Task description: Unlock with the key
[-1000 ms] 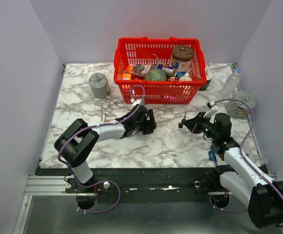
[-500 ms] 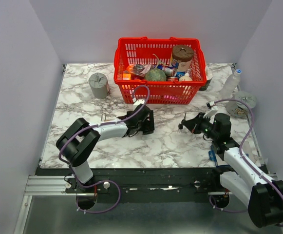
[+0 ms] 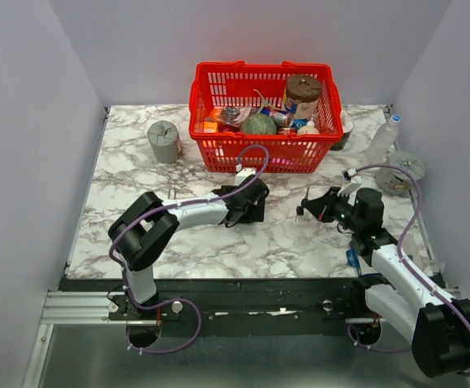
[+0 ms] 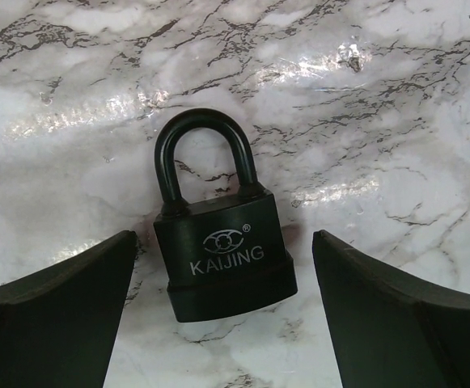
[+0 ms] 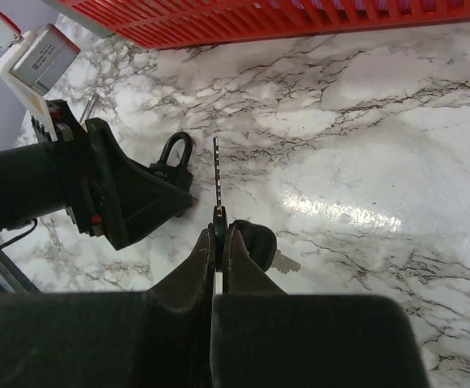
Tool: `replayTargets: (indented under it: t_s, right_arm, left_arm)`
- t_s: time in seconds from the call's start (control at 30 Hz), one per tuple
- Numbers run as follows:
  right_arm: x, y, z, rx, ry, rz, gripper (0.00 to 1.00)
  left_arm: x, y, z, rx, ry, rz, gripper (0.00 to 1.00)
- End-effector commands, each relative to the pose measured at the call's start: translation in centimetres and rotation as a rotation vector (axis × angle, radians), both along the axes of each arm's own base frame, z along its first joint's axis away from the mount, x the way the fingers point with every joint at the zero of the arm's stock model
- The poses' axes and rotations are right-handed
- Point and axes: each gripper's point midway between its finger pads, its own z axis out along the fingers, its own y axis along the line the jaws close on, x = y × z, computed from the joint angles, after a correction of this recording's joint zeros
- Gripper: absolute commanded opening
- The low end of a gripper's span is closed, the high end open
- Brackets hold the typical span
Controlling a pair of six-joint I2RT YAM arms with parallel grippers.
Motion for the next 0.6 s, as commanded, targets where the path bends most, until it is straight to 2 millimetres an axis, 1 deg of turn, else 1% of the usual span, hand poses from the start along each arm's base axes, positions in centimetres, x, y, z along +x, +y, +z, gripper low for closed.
replayTargets:
  t_s: [0.0, 0.03, 0.1, 0.13, 0.2, 0.23, 0.3, 0.33, 0.4, 0.43, 0.47, 0.5, 0.53, 0.57]
  right_arm:
    - [0.1, -0.1, 0.1, -0.004, -0.031, 0.001, 0.01]
    - [0.1, -0.1, 0.2, -0.004, -0.032, 0.001, 0.01]
    - [0.1, -0.1, 0.1, -0.004, -0.031, 0.003, 0.01]
    - [0.1, -0.1, 0.1, -0.004, -0.031, 0.001, 0.01]
    - [0.1, -0.2, 0.1, -0.005, -0.031, -0.002, 0.01]
    - [0.1, -0.2, 0.1, -0.005, -0.031, -0.002, 0.01]
    - [0.1, -0.2, 0.0, -0.006, -0.03, -0.003, 0.01]
    - [0.1, -0.2, 0.0, -0.007, -0.031, 0.001, 0.01]
    - [0.1, -0.2, 0.0, -0.009, -0.028, -0.002, 0.01]
    - [0.1, -0.2, -0.1, -0.009, -0.027, -0.002, 0.01]
    - [0.1, -0.2, 0.0, -0.01, -0.029, -0.002, 0.01]
    - [0.1, -0.3, 0.0, -0.011, -0.032, -0.003, 0.01]
    - [0.0, -0.2, 0.0, -0.01, -0.031, 0.0, 0.01]
    - [0.1, -0.3, 0.0, -0.01, -0.031, -0.003, 0.01]
  left_arm:
    - [-0.9, 1.9, -1.6, 0.119, 0.041, 0.003, 0.95]
    - [-0.9, 2.0, -1.7, 0.124, 0.042, 0.004, 0.9]
    - [-1.0, 2.0, -1.7, 0.116, 0.039, 0.007, 0.81]
    - [-1.1, 2.1, -1.7, 0.114, 0.044, 0.006, 0.73]
    - [-1.2, 2.1, -1.8, 0.112, 0.044, 0.002, 0.64]
    - [-1.2, 2.0, -1.8, 0.113, 0.043, -0.004, 0.57]
    - [-1.2, 2.0, -1.7, 0.117, 0.044, -0.011, 0.48]
    - [-1.2, 2.1, -1.6, 0.121, 0.041, -0.016, 0.39]
    - [-1.2, 2.3, -1.5, 0.134, 0.035, -0.017, 0.29]
    - [-1.1, 2.5, -1.3, 0.142, 0.03, -0.022, 0.21]
    - [-1.1, 2.6, -1.1, 0.151, 0.024, -0.026, 0.17]
    - [-1.0, 3.1, -0.9, 0.181, 0.012, -0.019, 0.15]
    - [-0.7, 3.2, -0.4, 0.201, -0.002, -0.022, 0.12]
    - [-0.6, 3.5, 0.0, 0.237, -0.016, -0.037, 0.12]
